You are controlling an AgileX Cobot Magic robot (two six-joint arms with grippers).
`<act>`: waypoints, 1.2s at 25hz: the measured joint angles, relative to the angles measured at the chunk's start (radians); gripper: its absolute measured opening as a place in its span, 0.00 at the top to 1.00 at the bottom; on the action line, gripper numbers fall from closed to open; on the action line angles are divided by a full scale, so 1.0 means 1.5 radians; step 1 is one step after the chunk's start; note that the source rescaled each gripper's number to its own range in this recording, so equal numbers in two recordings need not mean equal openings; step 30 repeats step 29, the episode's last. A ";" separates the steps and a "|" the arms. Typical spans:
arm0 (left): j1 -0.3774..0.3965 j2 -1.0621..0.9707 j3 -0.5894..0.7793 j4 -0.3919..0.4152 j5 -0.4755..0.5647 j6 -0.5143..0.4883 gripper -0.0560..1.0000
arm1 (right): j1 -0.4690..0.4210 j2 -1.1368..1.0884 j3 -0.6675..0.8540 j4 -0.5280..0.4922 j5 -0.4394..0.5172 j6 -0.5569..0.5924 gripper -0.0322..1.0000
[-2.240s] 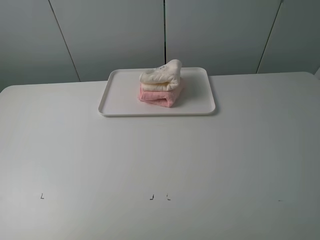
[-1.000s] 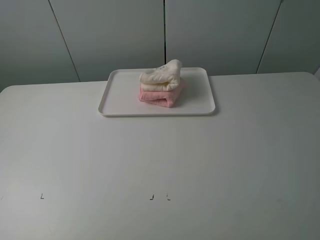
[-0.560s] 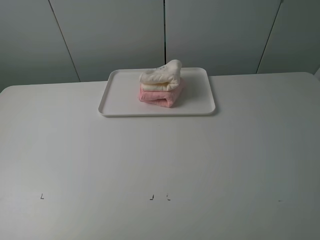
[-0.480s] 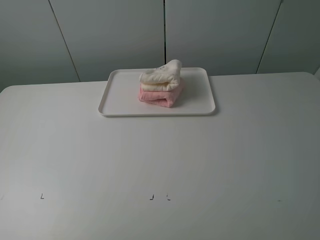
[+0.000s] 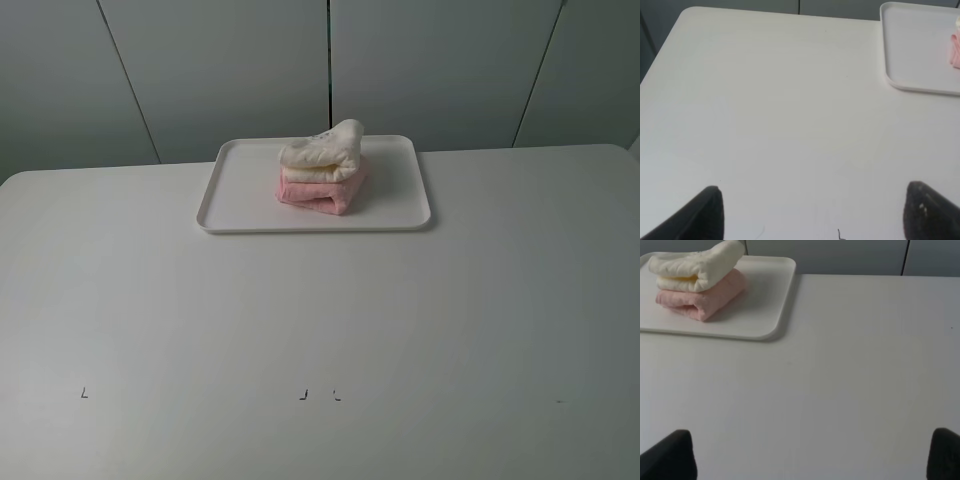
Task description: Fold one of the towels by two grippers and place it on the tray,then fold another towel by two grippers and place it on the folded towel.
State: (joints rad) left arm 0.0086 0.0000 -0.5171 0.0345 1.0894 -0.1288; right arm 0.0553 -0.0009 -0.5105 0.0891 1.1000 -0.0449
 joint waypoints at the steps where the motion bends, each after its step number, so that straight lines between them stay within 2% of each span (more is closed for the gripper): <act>1: 0.000 0.000 0.000 0.000 0.000 0.000 0.07 | 0.000 0.000 0.000 0.000 0.000 0.000 0.00; 30: 0.000 0.000 0.000 0.000 0.000 0.000 0.07 | 0.000 0.000 0.000 0.000 0.000 0.004 0.00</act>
